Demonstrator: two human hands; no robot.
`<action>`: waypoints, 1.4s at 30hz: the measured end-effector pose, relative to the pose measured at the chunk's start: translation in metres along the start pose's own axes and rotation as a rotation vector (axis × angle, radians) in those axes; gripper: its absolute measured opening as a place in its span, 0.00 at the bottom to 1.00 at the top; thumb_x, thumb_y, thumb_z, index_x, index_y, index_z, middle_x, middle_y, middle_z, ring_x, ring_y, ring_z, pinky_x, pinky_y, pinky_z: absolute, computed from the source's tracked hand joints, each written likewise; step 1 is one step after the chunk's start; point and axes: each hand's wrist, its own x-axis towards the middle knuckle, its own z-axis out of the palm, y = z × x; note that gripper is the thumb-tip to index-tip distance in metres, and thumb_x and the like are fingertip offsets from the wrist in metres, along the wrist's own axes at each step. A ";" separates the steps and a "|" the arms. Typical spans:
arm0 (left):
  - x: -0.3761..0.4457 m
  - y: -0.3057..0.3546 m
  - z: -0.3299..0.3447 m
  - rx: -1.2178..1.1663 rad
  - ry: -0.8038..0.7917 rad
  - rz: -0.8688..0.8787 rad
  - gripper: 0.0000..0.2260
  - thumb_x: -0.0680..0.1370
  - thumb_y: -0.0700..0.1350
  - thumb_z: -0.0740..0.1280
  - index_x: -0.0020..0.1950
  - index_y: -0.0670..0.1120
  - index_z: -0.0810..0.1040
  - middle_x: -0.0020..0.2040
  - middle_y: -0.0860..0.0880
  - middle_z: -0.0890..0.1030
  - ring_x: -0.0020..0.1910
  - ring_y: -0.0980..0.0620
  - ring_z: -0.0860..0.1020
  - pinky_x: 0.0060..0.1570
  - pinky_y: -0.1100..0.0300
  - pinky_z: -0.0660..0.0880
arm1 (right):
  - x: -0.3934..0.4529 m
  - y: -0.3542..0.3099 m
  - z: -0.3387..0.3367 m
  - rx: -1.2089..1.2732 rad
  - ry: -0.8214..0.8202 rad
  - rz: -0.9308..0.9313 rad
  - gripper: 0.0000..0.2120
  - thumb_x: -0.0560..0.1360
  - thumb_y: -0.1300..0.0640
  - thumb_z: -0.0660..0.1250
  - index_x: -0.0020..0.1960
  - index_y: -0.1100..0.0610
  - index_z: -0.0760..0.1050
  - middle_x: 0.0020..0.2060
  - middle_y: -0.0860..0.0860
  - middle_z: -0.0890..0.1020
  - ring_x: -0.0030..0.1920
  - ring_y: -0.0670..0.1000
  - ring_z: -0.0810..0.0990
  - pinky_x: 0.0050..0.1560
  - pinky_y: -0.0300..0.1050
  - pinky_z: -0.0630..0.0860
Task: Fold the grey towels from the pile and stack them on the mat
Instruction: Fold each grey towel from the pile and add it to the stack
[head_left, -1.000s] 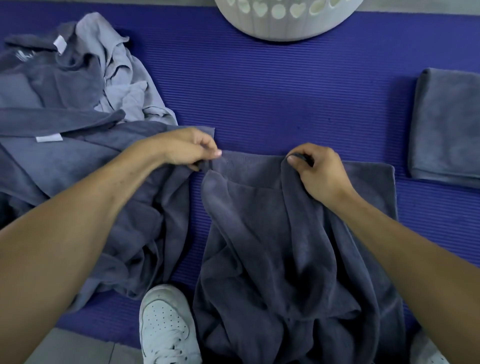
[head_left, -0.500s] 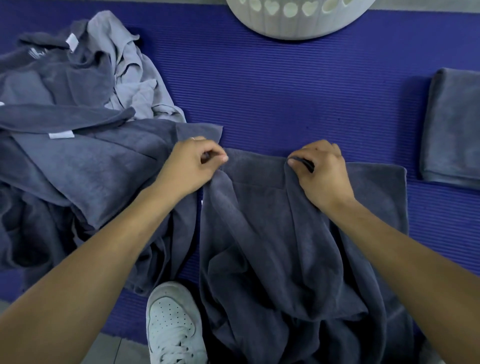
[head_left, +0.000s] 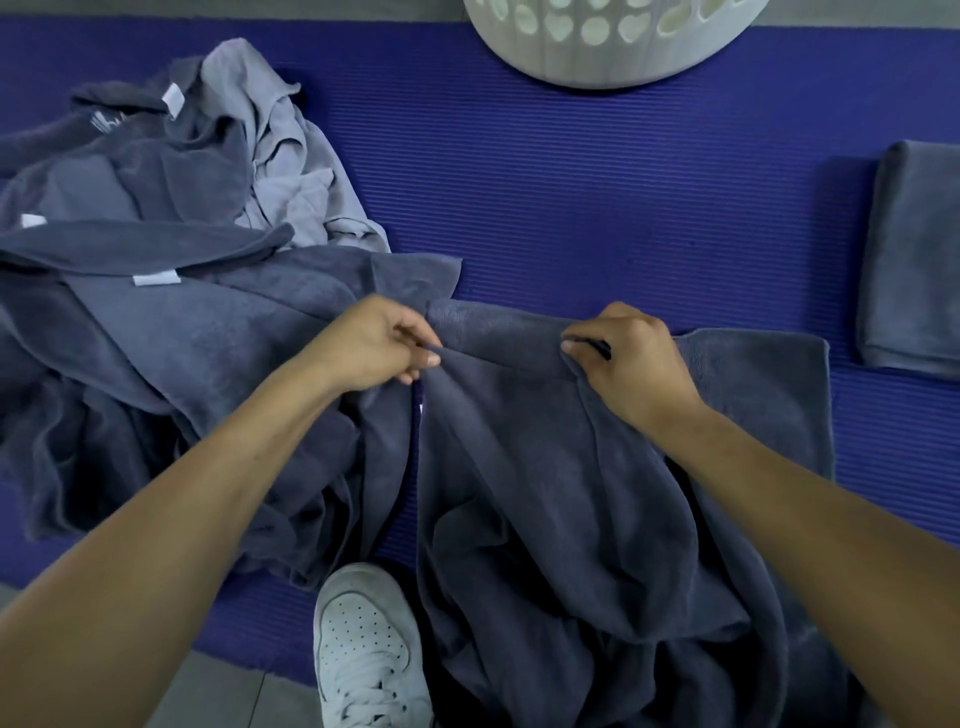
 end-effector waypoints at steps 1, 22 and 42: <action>0.003 0.002 0.000 -0.067 0.075 0.025 0.08 0.74 0.33 0.72 0.42 0.45 0.81 0.31 0.47 0.80 0.25 0.61 0.77 0.30 0.69 0.76 | 0.000 0.000 0.000 -0.002 0.000 0.006 0.07 0.79 0.56 0.67 0.47 0.54 0.84 0.42 0.50 0.79 0.42 0.50 0.77 0.47 0.52 0.78; 0.029 0.002 0.039 0.111 0.579 0.016 0.07 0.75 0.42 0.73 0.52 0.44 0.84 0.41 0.51 0.84 0.41 0.57 0.80 0.43 0.75 0.70 | -0.004 0.009 -0.003 -0.017 -0.039 0.006 0.07 0.79 0.55 0.66 0.45 0.52 0.83 0.39 0.48 0.78 0.42 0.49 0.77 0.48 0.52 0.78; -0.017 0.104 0.123 -0.547 -0.081 0.021 0.05 0.78 0.35 0.69 0.42 0.42 0.78 0.30 0.51 0.81 0.29 0.57 0.78 0.32 0.65 0.77 | -0.060 0.037 -0.088 0.384 0.097 0.424 0.03 0.74 0.60 0.74 0.42 0.53 0.84 0.29 0.42 0.83 0.30 0.38 0.78 0.36 0.34 0.74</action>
